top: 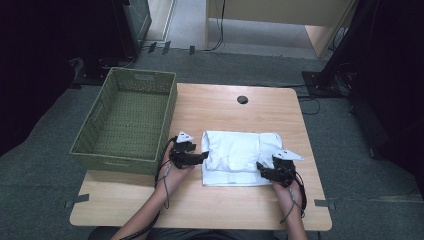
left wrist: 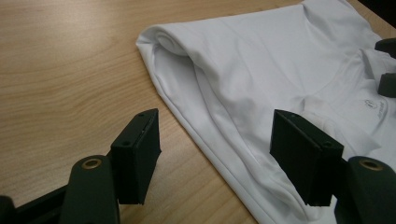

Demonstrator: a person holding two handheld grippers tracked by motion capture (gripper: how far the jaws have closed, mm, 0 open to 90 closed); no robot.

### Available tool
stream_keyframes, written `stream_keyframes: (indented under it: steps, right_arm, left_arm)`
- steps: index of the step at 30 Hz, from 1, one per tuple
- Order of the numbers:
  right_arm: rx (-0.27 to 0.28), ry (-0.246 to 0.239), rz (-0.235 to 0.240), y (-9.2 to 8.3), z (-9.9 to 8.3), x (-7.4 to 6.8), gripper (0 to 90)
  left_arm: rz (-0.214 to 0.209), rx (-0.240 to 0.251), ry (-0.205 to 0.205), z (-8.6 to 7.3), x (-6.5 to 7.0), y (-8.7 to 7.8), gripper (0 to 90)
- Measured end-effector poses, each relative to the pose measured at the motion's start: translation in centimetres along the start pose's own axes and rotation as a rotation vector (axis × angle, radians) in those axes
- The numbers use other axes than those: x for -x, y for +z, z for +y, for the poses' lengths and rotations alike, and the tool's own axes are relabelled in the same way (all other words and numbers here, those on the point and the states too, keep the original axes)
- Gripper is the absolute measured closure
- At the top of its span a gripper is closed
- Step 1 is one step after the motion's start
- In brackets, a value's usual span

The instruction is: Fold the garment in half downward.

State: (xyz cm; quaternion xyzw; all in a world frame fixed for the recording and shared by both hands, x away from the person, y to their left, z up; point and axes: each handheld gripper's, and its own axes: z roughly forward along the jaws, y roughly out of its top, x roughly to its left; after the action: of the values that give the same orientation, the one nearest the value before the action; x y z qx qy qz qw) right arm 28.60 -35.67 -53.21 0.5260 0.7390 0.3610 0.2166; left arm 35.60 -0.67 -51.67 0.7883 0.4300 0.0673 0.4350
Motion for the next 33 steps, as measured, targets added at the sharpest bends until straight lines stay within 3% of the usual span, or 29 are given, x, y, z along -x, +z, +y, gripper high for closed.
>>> stream_keyframes:
  steps: [5,9,16,33]
  right_arm:
    - [-0.015,-0.043,-0.015,0.1,0.0,-0.3,22.1]
    - [-0.015,-0.04,-0.013,0.1,0.0,-0.2,21.9]
    - [-0.021,-0.048,-0.007,0.2,0.0,-0.3,19.4]
    - [-0.019,-0.047,-0.01,0.2,0.0,-0.3,19.5]
  left_arm:
    - [0.01,0.006,0.003,0.4,-0.3,0.4,33.0]
    - [0.012,-0.001,0.012,0.7,-0.6,0.8,32.7]
    - [0.007,0.004,-0.008,1.4,-1.2,1.6,32.6]
    - [0.003,0.003,0.01,2.5,-1.7,3.5,32.3]
